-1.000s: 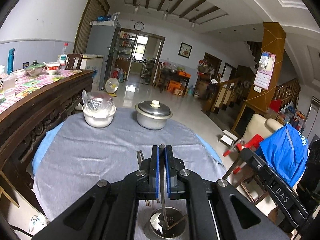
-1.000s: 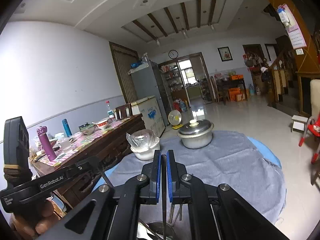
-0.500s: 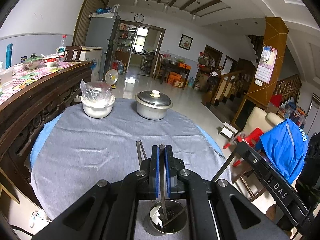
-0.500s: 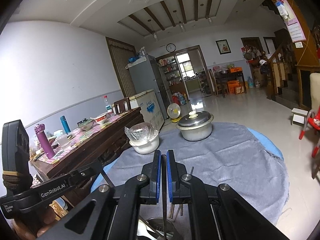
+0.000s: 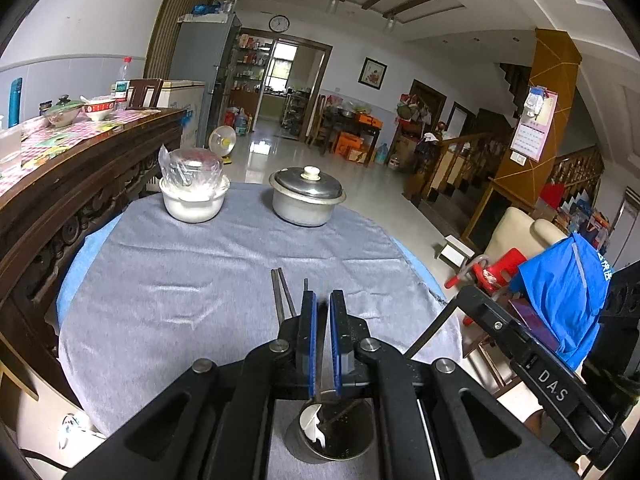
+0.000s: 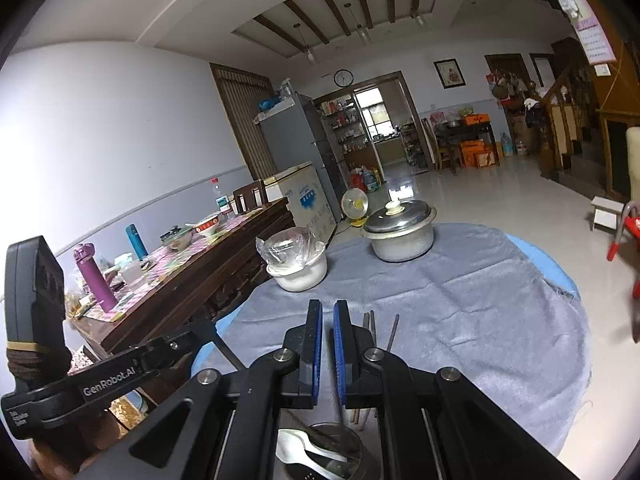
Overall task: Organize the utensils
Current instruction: 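Lower the chopsticks into the dark cup and open both tools, then move both tools toward the dark chopsticks lying on the cloth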
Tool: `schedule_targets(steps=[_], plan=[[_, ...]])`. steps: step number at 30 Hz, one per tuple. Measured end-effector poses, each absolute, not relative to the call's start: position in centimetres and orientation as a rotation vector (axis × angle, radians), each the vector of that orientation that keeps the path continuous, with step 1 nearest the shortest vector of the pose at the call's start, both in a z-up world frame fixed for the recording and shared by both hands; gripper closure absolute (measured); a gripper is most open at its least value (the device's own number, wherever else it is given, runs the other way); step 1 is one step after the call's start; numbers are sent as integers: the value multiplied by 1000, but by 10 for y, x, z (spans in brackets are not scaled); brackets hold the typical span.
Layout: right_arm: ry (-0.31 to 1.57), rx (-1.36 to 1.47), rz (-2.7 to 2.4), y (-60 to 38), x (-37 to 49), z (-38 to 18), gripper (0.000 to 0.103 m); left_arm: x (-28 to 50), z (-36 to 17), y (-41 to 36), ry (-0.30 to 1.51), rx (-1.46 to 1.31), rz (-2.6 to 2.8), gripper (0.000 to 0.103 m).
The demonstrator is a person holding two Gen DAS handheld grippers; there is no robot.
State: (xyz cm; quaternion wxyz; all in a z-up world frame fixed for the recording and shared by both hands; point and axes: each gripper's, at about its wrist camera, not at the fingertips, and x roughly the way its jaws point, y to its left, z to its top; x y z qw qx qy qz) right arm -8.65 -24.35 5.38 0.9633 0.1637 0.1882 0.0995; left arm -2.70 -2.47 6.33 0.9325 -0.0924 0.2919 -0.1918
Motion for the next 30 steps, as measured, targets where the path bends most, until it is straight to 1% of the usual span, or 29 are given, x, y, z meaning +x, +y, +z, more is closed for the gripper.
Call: schedule_targets(steps=[5, 7, 9, 17, 19, 21, 26, 28, 30], plan=[[384, 349, 202, -245, -87, 52, 96, -29, 64, -24, 597, -191, -382, 96], [384, 359, 197, -247, -87, 52, 96, -29, 63, -22, 598, -194, -376, 93], [384, 380, 189, -252, -87, 51, 96, -28, 63, -21, 599, -202, -367, 83], [342, 455, 142, -272, -92, 52, 94, -24, 63, -9, 591, -227, -339, 80], [336, 463, 126, -277, -93, 53, 89, -24, 63, -7, 586, -232, -335, 78], [332, 473, 113, -281, -94, 53, 87, -24, 64, -4, 579, -238, -328, 73], [334, 491, 88, -291, -94, 52, 82, -26, 66, 3, 552, -245, -309, 66], [333, 499, 78, -294, -95, 52, 74, -25, 68, 6, 544, -250, -300, 62], [329, 501, 61, -298, -95, 51, 72, -24, 68, 11, 538, -258, -286, 59]])
